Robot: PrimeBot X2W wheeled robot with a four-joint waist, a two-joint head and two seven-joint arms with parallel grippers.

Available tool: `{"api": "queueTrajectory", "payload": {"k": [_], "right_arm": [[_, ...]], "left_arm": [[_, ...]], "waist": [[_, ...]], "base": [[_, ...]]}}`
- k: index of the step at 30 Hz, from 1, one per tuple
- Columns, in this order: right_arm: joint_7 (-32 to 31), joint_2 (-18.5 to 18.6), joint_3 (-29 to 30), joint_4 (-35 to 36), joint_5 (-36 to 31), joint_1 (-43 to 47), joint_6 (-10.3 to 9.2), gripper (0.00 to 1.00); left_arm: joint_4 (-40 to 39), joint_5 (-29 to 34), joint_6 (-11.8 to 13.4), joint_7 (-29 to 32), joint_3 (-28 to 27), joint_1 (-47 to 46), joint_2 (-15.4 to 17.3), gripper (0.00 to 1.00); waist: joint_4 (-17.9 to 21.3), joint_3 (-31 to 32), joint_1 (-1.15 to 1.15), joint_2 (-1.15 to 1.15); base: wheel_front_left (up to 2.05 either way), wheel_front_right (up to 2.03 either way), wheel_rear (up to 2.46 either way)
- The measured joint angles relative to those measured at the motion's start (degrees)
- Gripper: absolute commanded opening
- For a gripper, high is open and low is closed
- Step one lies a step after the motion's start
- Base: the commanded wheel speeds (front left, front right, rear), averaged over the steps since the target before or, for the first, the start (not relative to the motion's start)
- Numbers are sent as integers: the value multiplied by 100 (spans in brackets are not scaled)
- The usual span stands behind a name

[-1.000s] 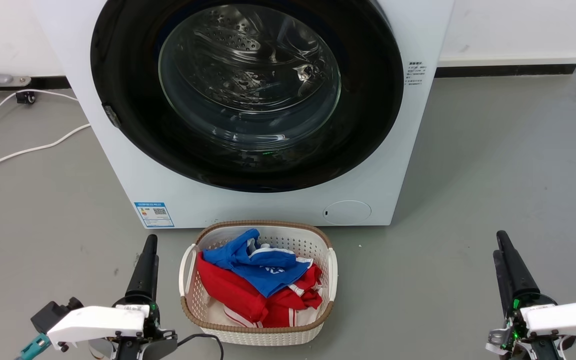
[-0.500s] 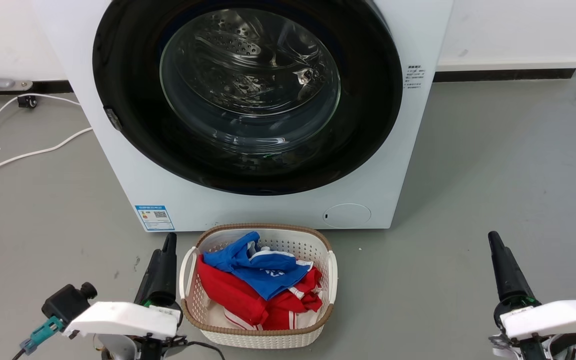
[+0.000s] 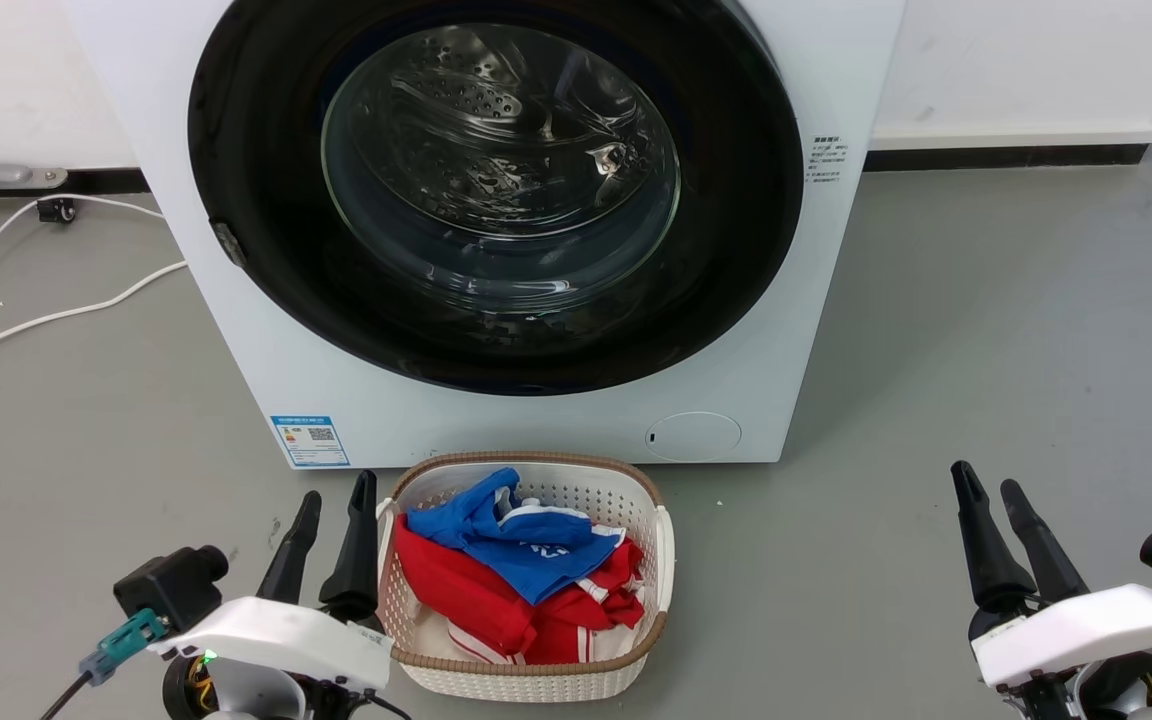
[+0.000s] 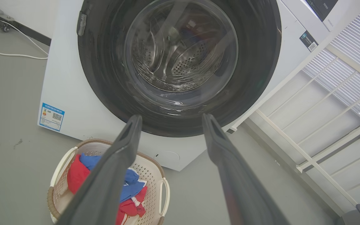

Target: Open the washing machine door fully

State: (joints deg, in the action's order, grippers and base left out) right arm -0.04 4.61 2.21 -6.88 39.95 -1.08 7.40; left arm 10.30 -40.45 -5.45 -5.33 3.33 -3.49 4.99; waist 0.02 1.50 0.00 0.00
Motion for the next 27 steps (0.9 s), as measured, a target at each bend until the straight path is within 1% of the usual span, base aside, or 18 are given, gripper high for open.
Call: {"api": "queueTrajectory", "payload": {"k": [10, 21, 27], "right_arm": [[-53, 53, -46, 162, -812, 63, 0, 100], [-86, 66, -69, 307, -1569, 121, 1, 100], [-94, 66, -62, 356, -1895, 147, 1, 100]], "left_arm": [[-18, 902, 186, -178, 298, -35, 194, 100], [-30, 1508, 338, -347, 521, -43, 322, 100], [5, 1726, 358, -431, 583, -44, 356, 100]], "waist": [[7, 33, 0, 0], [20, 75, 0, 0], [27, 90, 0, 0]], "base": [[0, 0, 0], [0, 0, 0], [0, 0, 0]]}}
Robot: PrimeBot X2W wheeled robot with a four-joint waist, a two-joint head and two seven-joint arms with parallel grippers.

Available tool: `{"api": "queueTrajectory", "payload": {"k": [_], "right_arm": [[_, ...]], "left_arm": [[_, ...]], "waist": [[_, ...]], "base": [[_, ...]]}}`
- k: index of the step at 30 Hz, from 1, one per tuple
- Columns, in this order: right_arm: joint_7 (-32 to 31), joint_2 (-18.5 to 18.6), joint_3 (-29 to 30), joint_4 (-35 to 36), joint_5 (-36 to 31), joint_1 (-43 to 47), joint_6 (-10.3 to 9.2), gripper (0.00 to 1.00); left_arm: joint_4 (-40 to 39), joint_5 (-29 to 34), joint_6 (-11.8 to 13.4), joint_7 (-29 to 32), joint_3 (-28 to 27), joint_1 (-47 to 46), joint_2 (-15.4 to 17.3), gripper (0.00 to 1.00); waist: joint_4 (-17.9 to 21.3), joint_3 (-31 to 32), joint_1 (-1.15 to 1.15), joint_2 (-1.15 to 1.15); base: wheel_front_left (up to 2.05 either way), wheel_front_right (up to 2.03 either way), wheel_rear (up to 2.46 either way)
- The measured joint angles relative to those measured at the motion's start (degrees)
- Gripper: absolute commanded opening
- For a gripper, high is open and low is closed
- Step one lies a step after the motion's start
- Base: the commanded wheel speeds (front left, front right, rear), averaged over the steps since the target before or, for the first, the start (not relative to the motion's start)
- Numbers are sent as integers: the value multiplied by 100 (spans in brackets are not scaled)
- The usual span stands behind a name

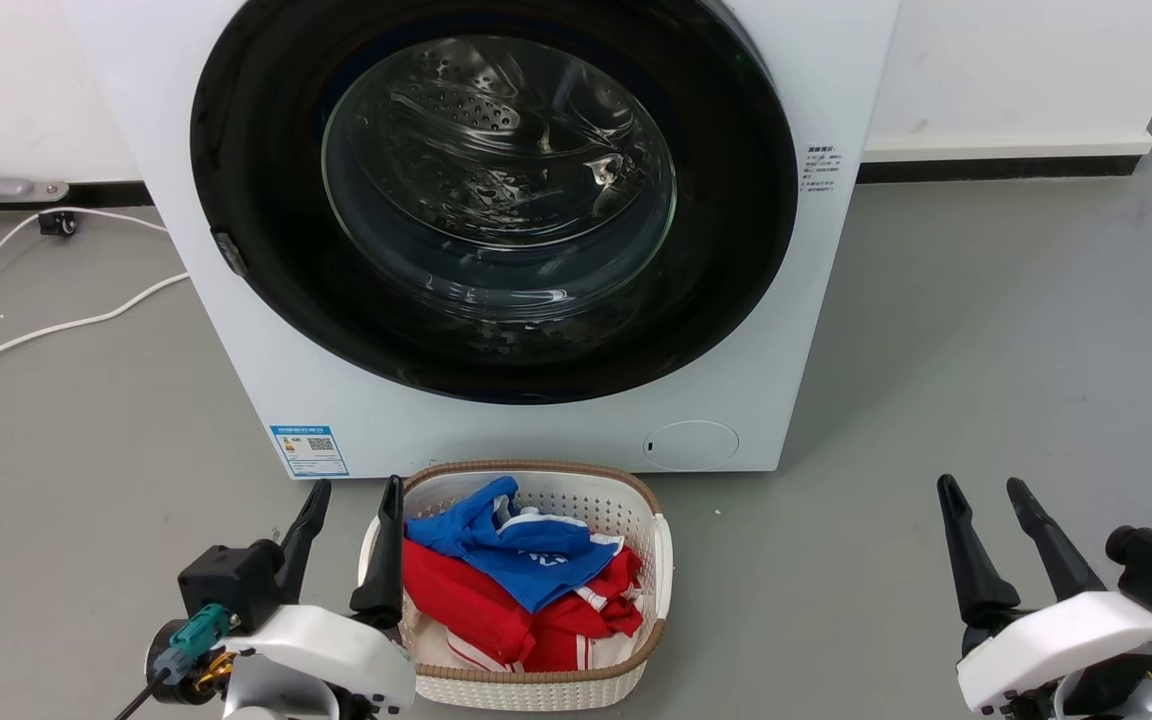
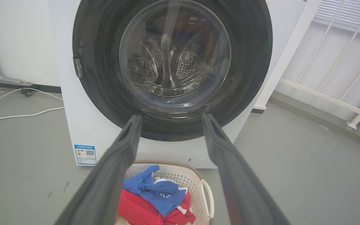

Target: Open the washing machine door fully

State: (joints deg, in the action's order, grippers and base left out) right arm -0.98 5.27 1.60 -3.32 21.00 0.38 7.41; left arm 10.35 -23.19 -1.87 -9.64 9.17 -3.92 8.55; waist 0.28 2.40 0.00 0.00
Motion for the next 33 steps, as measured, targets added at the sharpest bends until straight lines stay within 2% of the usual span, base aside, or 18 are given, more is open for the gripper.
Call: {"api": "queueTrajectory", "payload": {"k": [33], "right_arm": [[152, -169, 300, 237, -1567, 86, 0, 100]], "left_arm": [[289, 1123, -99, -394, -29, -47, -23, 100]], "waist": [[60, -7, 0, 0]], "base": [[0, 0, 0]]}}
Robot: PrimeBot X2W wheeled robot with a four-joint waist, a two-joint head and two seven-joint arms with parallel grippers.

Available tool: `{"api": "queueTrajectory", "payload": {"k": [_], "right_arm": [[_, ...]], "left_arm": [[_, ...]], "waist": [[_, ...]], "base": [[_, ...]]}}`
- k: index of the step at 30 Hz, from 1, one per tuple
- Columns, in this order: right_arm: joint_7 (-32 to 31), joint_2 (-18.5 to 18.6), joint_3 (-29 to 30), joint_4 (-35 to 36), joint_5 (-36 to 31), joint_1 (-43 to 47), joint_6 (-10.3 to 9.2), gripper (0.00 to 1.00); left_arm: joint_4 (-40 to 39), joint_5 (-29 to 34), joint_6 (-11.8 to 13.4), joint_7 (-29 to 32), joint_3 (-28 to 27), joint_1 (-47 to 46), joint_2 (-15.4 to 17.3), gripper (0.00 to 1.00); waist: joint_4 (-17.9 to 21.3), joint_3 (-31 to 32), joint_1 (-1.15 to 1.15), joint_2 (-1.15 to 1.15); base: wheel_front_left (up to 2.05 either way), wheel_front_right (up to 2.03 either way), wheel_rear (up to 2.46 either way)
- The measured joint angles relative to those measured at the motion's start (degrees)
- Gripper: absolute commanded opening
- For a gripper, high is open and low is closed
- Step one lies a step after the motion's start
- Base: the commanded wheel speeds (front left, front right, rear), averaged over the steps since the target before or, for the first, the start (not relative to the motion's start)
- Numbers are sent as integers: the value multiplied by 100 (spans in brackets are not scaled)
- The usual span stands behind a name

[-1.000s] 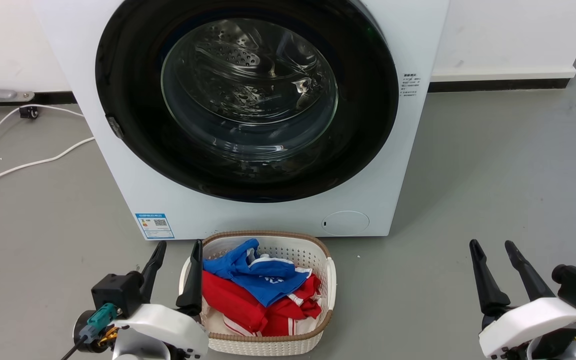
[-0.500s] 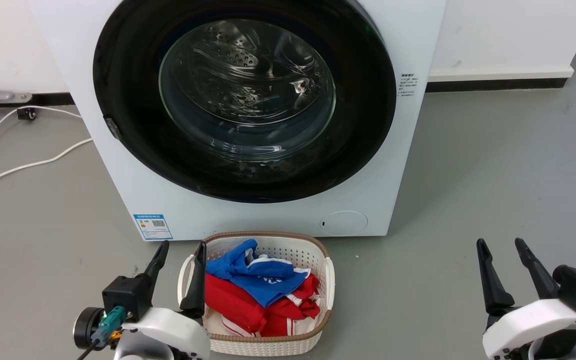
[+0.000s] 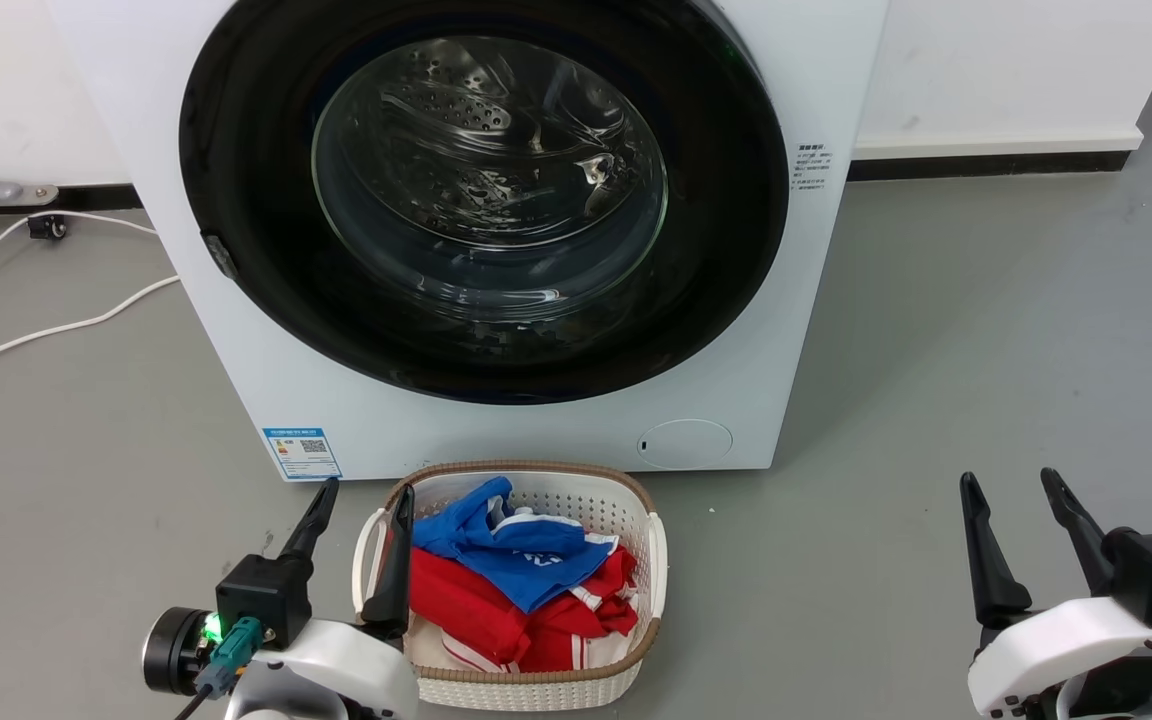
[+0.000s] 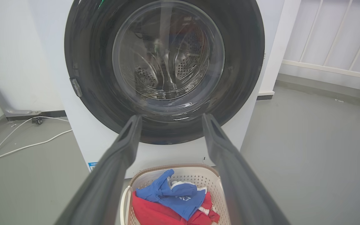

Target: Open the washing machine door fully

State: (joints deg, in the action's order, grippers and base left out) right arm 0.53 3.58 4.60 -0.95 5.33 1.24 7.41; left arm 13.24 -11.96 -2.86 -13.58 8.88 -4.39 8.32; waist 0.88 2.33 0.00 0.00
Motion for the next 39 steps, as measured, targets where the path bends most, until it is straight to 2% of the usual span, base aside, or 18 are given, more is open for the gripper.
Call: {"api": "queueTrajectory", "payload": {"k": [14, 30, 31, 32, 39], "right_arm": [[91, -40, 30, 26, -453, 12, 9, 100], [147, -55, 36, -78, -314, 11, 9, 100], [146, -55, 36, -88, -260, 11, 9, 61], [148, -56, 37, -90, -196, 10, 9, 0], [188, -57, 96, -121, 277, -5, 8, 0]], "left_arm": [[162, 376, -18, -134, -125, -38, -88, 100], [294, 333, -112, -148, -232, -63, -172, 100], [301, 328, -113, -148, -238, -64, -175, 100], [309, 328, -114, -148, -245, -65, -175, 100], [316, 321, -123, -148, -303, -83, -197, 100]], "waist": [[-6, -16, 0, 0], [-25, -28, 0, 0], [-25, -30, 0, 0], [-26, -34, 0, 0], [-45, -39, 0, 0]], "base": [[0, 0, 0], [0, 0, 0], [0, 0, 0], [0, 0, 0], [0, 0, 0]]}}
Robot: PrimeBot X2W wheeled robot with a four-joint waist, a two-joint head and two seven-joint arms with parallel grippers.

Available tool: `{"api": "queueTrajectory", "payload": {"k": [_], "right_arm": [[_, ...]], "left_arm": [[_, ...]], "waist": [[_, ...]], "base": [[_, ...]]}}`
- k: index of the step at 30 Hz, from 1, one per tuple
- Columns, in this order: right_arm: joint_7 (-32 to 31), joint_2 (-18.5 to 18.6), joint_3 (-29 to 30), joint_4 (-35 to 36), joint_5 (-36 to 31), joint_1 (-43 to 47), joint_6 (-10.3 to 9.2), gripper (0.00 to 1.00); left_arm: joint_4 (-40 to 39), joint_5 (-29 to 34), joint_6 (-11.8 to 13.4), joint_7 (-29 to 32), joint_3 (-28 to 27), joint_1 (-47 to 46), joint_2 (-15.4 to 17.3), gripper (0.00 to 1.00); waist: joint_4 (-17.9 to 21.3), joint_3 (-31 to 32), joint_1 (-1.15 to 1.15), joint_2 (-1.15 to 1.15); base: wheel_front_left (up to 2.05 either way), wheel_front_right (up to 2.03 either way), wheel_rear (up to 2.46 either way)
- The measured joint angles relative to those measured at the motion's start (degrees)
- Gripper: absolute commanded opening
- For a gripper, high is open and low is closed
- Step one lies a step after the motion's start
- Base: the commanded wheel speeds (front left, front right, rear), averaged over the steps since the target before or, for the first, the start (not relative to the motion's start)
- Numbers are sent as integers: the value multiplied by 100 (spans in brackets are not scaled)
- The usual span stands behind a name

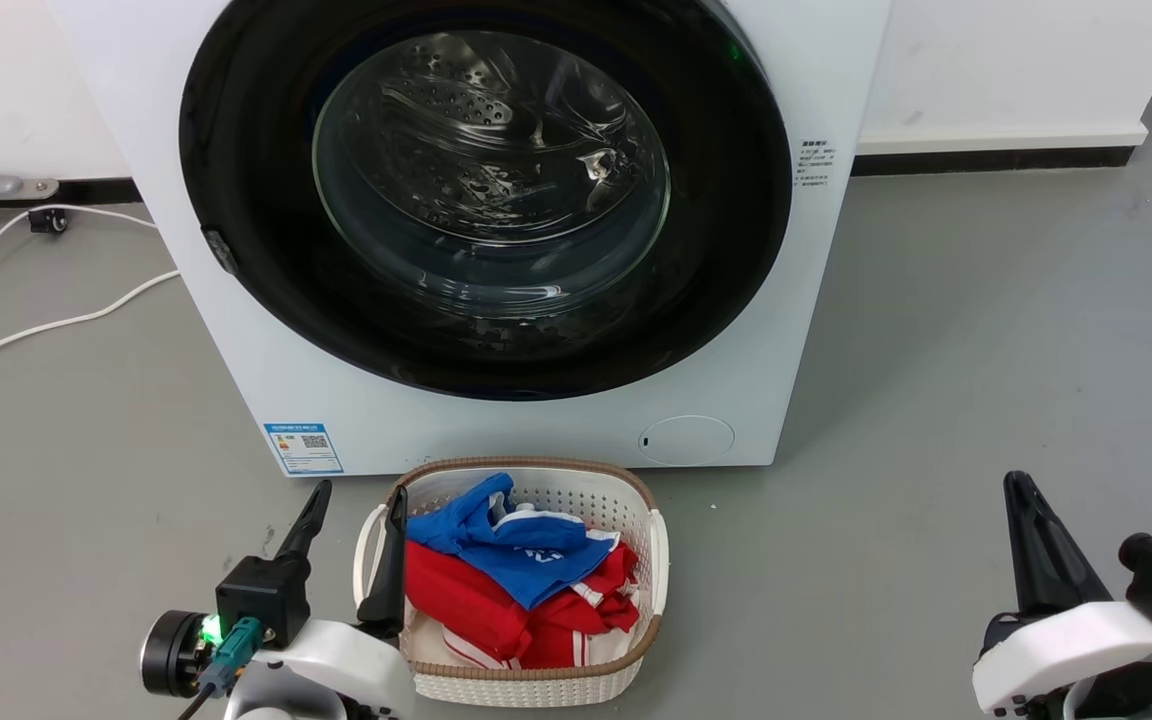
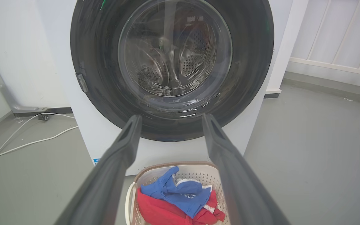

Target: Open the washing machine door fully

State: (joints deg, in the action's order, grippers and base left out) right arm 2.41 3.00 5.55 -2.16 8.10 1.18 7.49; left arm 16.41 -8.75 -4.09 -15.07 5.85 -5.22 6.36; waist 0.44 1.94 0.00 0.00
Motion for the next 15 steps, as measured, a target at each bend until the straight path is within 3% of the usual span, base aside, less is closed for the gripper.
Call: {"api": "queueTrajectory", "payload": {"k": [6, 9, 15], "right_arm": [[-144, -5, 134, -157, 614, -27, 0, 0], [-155, -4, 310, -394, 1738, -154, 0, 0], [-369, -8, 403, -1123, 5085, -486, 0, 0]], "left_arm": [[-11, 0, -30, 0, -7, -1, -38, 100], [18, -1, -46, 0, 0, -1, -58, 100], [3, 10, -77, 0, 25, -40, -75, 100]], "waist": [[-27, 11, 0, 0], [-39, 4, 0, 0], [-72, -20, 0, 0]], "base": [[0, 0, 0], [0, 0, 0], [0, 0, 0]]}}
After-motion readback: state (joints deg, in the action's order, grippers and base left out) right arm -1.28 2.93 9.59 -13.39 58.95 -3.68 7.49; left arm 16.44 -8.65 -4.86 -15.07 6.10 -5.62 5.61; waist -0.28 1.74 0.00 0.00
